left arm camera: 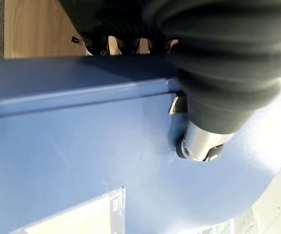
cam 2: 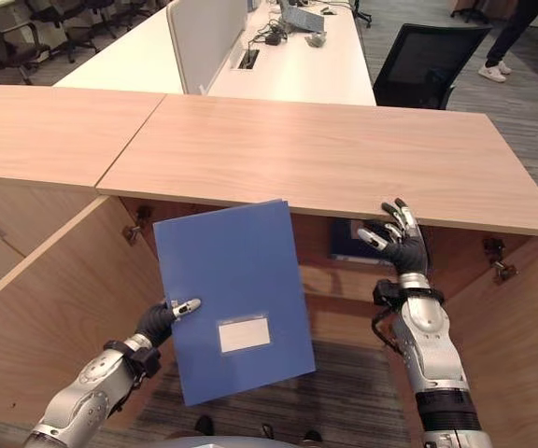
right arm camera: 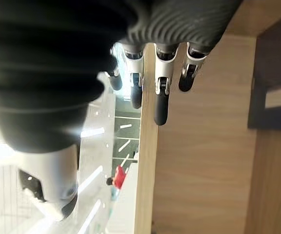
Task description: Put the empty folder in the office cabinet
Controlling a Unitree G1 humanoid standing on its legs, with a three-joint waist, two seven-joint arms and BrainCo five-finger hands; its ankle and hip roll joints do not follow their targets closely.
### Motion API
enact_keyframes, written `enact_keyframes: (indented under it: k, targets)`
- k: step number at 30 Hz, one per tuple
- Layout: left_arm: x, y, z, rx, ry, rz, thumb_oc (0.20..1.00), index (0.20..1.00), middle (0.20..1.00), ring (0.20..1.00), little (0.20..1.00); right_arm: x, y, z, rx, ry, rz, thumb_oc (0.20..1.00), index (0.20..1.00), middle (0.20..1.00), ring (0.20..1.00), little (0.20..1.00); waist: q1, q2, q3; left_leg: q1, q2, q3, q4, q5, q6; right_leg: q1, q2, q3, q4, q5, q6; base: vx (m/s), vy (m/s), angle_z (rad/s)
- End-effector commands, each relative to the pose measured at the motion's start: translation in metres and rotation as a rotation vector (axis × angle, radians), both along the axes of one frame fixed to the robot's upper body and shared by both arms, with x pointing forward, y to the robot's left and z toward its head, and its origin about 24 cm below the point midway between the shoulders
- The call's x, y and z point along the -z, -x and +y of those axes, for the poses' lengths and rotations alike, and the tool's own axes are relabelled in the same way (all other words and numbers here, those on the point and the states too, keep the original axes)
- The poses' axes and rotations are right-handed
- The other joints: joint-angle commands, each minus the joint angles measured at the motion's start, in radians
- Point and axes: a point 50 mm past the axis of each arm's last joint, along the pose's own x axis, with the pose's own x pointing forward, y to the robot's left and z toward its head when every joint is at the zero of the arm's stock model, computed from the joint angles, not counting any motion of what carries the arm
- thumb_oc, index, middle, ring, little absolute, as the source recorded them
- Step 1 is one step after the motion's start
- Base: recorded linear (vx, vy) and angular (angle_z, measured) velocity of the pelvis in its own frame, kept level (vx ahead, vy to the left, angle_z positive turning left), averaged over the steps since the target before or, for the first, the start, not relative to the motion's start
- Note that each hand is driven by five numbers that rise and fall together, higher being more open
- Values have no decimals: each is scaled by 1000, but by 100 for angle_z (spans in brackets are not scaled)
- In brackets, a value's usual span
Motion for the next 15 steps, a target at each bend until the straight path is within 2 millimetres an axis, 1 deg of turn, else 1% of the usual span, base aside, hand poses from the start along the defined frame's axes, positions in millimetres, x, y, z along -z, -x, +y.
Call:
enact_keyframes:
  k: [1, 2, 3, 4, 5, 6, 7, 8, 9, 11, 12, 13, 15]
  targets:
    - [-18, -12, 8, -53, 10, -123, 200, 200, 200, 200, 200, 49, 24, -27, 181, -56, 206, 1000, 1000, 1000, 1000, 1000, 3, -20, 7, -11, -25, -7, 21, -81, 22, -91, -51, -16, 139, -51, 69, 0, 0, 0]
    - [-16, -9, 14, -79, -1, -115, 200, 200, 200, 200, 200, 73, 42, -30, 199, -33, 322, 1000, 1000, 1000, 1000, 1000, -3, -19, 8, -10, -25, -5, 22, -83, 23, -92, -50, -16, 137, -52, 69, 0, 0, 0]
    - [-16, -9, 14, -79, -1, -115, 200, 200, 200, 200, 200, 73, 42, -30, 198, -32, 322, 1000, 1000, 1000, 1000, 1000, -3, -19, 8, -10, -25, -5, 21, -83, 23, -92, -50, -16, 137, -52, 69, 0, 0, 0]
    - [-15, -9, 16, -88, -4, -113, 200, 200, 200, 200, 200, 82, 48, -30, 199, -25, 365, 1000, 1000, 1000, 1000, 1000, -4, -19, 8, -9, -25, -4, 21, -83, 22, -91, -50, -16, 136, -52, 69, 0, 0, 0]
    - [-13, -8, 18, -97, -17, -111, 200, 200, 200, 200, 200, 99, 58, -27, 189, -21, 448, 1000, 1000, 1000, 1000, 1000, -9, -17, 9, -9, -25, -3, 21, -82, 22, -92, -50, -13, 134, -51, 69, 0, 0, 0]
    - [-13, -8, 18, -98, -17, -110, 200, 200, 200, 200, 200, 99, 58, -27, 189, -21, 448, 1000, 1000, 1000, 1000, 1000, -9, -17, 9, -9, -25, -3, 21, -83, 22, -92, -50, -13, 134, -51, 69, -16, 11, -4]
    - [-12, -7, 19, -100, -23, -107, 200, 200, 200, 200, 200, 106, 62, -26, 186, -29, 478, 1000, 1000, 1000, 1000, 1000, -10, -17, 9, -8, -24, -2, 21, -83, 22, -91, -49, -13, 133, -50, 68, 0, 0, 0]
    - [-12, -7, 22, -103, -35, -109, 200, 200, 200, 200, 200, 121, 71, -22, 163, -27, 552, 1000, 1000, 1000, 1000, 1000, -13, -16, 10, -7, -24, 0, 21, -82, 21, -91, -49, -12, 131, -49, 69, 0, 0, 0]
    - [-12, -7, 22, -103, -35, -109, 200, 200, 200, 200, 200, 121, 71, -22, 163, -27, 552, 1000, 1000, 1000, 1000, 1000, -13, -16, 10, -7, -24, 0, 21, -82, 21, -91, -49, -12, 131, -48, 69, 0, 0, 0]
    - [-11, -7, 23, -102, -42, -110, 200, 200, 200, 200, 200, 131, 79, -20, 147, -42, 603, 1000, 1000, 1000, 1000, 1000, -14, -15, 10, -7, -25, 1, 20, -81, 20, -90, -47, -13, 129, -48, 68, -11, 6, -2]
    - [-12, -8, 24, -102, -48, -117, 200, 200, 200, 200, 200, 143, 88, -17, 124, -45, 668, 1000, 1000, 1000, 1000, 1000, -16, -15, 11, -7, -25, 2, 20, -80, 20, -89, -46, -13, 128, -46, 68, 0, 0, 0]
    - [-12, -8, 24, -103, -48, -117, 200, 200, 200, 200, 200, 143, 87, -17, 124, -45, 668, 1000, 1000, 1000, 1000, 1000, -16, -15, 11, -7, -25, 2, 20, -80, 20, -89, -46, -12, 128, -46, 68, -18, 8, -4]
    - [-13, -8, 25, -105, -55, -120, 200, 200, 200, 200, 200, 153, 96, -13, 95, -36, 726, 1000, 1000, 1000, 1000, 1000, -17, -16, 13, -8, -25, 3, 21, -79, 19, -90, -46, -12, 129, -45, 69, -24, 5, -5]
